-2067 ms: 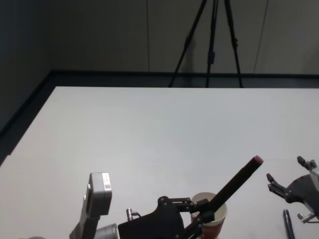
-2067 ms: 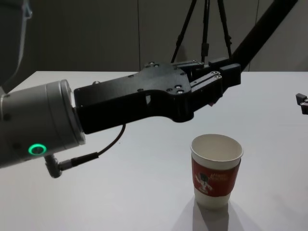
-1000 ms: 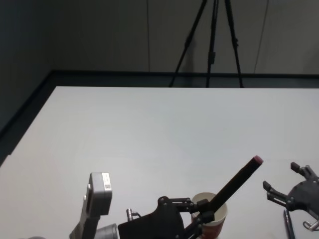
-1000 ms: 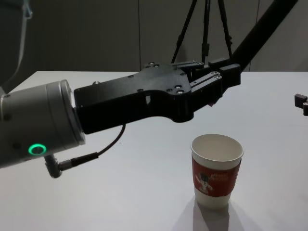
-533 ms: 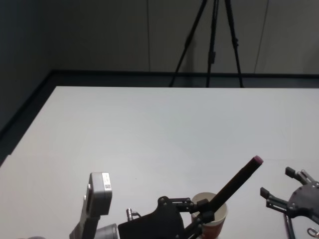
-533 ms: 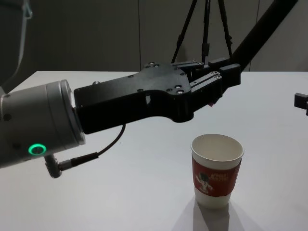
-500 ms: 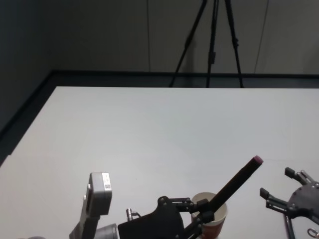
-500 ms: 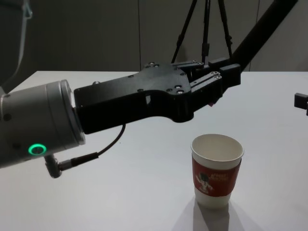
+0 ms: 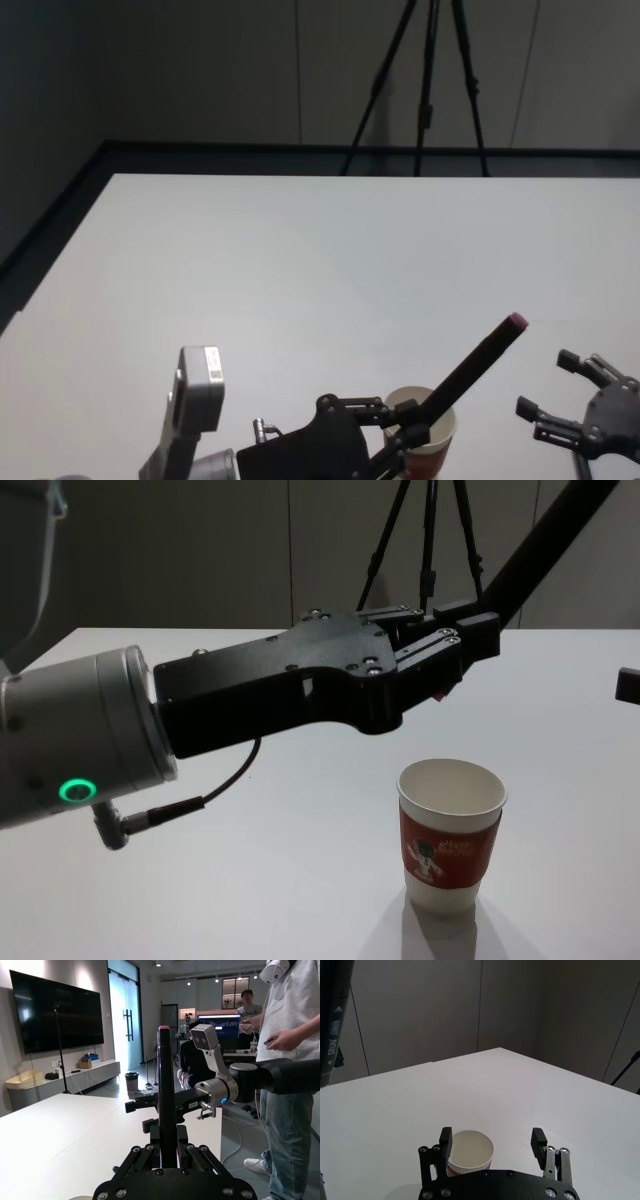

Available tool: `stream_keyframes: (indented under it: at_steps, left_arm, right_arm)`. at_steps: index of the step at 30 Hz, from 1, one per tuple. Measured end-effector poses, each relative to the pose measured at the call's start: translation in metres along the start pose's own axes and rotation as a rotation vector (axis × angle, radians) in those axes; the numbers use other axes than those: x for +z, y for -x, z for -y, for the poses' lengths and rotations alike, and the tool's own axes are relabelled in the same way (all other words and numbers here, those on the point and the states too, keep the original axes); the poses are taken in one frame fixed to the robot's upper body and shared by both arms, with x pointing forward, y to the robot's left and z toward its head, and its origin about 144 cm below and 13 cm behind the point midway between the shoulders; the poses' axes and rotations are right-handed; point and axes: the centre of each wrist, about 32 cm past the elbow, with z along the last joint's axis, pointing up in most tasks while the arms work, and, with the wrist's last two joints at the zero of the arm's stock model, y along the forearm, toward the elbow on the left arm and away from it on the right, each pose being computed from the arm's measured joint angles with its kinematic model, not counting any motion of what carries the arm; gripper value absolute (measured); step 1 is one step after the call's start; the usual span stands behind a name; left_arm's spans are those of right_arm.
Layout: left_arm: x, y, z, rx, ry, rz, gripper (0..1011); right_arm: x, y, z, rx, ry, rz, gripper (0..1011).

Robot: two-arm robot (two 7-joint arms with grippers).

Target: Place the pen into the pen holder.

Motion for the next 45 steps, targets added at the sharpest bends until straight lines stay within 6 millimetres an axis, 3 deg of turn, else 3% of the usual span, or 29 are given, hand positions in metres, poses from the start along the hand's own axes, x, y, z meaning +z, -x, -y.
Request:
stream_keyframes:
  at_steps: [20, 45]
  left_arm:
    - [0.0, 0.0, 0.0, 0.0, 0.0, 0.0, 183]
    - [0.0, 0.0, 0.0, 0.0, 0.0, 0.0, 183]
  right_arm:
    - [0.008, -0.003, 0.01, 0.152, -0.037, -0.059, 1001]
    - [0.014, -0.003, 0.0, 0.32, -0.09, -0.085, 1001]
